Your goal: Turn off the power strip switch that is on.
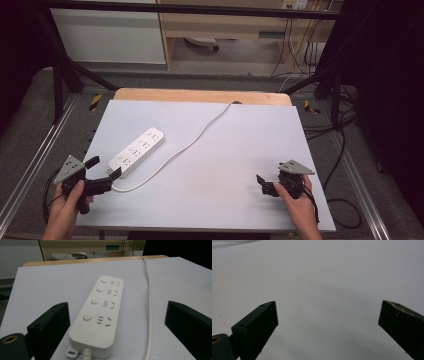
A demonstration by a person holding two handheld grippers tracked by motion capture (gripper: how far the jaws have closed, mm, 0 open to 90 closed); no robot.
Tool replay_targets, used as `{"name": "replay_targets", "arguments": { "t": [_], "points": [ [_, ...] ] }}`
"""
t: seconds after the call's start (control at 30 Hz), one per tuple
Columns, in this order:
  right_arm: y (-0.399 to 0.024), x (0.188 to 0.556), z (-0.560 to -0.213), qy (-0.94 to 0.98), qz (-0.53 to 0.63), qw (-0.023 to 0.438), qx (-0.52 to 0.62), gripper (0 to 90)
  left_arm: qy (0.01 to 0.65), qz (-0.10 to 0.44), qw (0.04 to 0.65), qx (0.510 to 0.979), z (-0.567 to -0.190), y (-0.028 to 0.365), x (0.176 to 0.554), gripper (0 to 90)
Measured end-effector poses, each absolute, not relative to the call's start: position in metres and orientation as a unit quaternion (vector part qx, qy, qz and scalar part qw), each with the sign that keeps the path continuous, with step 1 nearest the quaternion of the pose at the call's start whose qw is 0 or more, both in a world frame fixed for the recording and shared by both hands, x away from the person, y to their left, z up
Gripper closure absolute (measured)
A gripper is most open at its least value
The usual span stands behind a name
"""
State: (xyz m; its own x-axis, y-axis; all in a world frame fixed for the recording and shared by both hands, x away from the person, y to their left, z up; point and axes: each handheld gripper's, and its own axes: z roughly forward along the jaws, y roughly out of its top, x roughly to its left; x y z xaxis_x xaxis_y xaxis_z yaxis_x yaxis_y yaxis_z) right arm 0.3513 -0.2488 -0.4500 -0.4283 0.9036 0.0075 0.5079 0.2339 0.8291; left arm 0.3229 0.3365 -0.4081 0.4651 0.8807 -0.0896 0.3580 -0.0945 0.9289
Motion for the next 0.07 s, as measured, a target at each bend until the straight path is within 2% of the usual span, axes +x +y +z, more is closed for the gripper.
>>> {"name": "replay_targets", "arguments": {
  "t": [0.07],
  "points": [
    [-0.249, 0.3529, -0.4535, 0.747, 0.387, 0.248, 0.481, 3.2, 0.45, 0.256, 0.505, 0.691, -0.4086, 0.3344, 0.3224, 5.8]
  ]
}}
